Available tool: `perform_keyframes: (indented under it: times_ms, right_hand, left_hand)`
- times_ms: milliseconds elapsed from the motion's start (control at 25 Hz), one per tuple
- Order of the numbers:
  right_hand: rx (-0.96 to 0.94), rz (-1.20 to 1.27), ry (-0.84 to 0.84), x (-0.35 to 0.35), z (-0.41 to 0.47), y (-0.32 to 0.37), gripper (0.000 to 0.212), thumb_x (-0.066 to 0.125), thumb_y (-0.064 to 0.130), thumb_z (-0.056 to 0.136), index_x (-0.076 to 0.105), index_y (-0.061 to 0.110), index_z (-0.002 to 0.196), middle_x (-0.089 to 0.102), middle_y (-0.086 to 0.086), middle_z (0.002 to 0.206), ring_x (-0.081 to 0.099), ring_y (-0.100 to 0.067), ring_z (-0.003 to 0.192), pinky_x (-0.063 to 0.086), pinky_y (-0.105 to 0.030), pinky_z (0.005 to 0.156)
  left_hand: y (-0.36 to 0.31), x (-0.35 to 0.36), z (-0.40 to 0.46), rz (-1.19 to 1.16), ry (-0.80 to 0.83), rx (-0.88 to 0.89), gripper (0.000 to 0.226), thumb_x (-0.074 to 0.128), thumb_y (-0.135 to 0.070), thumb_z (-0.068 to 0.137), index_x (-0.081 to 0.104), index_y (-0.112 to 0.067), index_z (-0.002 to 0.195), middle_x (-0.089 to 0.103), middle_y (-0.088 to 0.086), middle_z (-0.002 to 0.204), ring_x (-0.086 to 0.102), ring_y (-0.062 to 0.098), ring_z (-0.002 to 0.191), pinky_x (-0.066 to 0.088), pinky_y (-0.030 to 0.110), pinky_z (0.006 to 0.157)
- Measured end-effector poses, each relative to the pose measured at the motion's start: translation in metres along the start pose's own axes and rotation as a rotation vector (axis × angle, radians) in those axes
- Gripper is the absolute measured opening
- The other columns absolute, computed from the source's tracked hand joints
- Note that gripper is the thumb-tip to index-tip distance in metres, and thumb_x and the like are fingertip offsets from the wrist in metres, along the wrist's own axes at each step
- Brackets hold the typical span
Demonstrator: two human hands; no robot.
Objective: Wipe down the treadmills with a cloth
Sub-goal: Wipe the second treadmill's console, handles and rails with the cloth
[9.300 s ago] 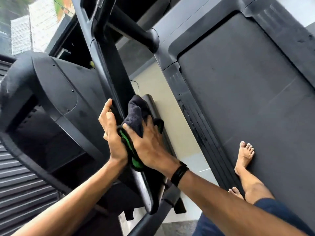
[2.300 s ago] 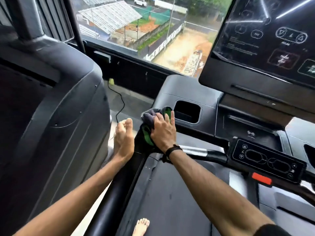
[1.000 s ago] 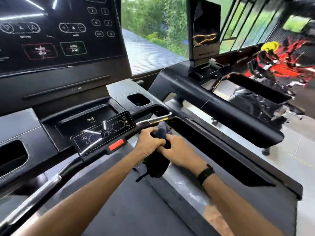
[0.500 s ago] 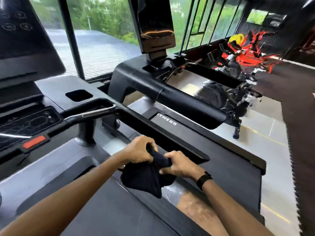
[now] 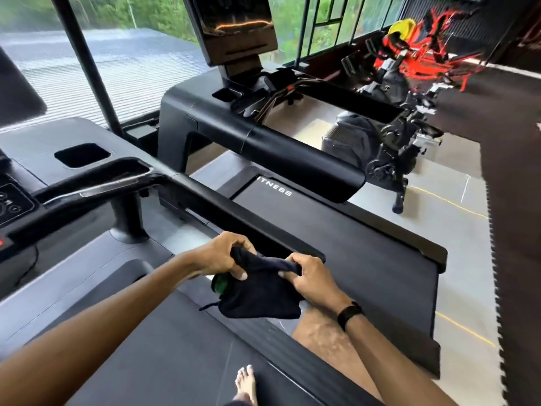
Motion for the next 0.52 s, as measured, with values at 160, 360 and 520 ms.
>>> perform_keyframes:
  times_ms: [160,360,520]
  right_hand:
    - [-0.038,0.059,0.042,-0.013,0.032,-0.010,0.011,0.074,0.031,0.081,0.063,0.028,0.080,0.067,0.009,0.076,0.061,-0.007,0.074,0.046,-0.029,0.068]
    - [-0.088,0.055,0.196,-0.036,0.092,-0.005,0.019,0.085,0.026,0.075,0.071,0.018,0.086,0.066,-0.005,0.074,0.052,-0.005,0.065,0.042,-0.023,0.060]
    - [-0.146,-0.061,0.353,-0.021,0.124,0.001,0.026,0.090,0.031,0.070,0.065,0.021,0.075,0.060,0.008,0.066,0.049,0.001,0.057,0.038,-0.017,0.055]
  left_hand:
    - [0.013,-0.028,0.025,-0.071,-0.175,-0.008,0.041,0.068,0.014,0.060,0.071,-0.021,0.081,0.072,0.006,0.083,0.065,0.013,0.073,0.054,0.030,0.062]
    - [0.043,-0.037,0.048,-0.020,-0.566,-0.244,0.026,0.061,0.000,0.064,0.066,-0.025,0.068,0.067,-0.005,0.070,0.063,0.018,0.070,0.055,0.034,0.063]
    - [0.071,-0.026,0.036,-0.150,-0.848,-0.469,0.019,0.065,-0.010,0.072,0.065,-0.027,0.081,0.064,-0.006,0.093,0.063,0.019,0.091,0.053,0.035,0.078]
Point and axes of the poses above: each hand's wrist, its own z-axis towards the middle knuckle, its own x-axis out of the palm, y = z × x, the point moved 8 cm from there along z, towards the middle knuckle
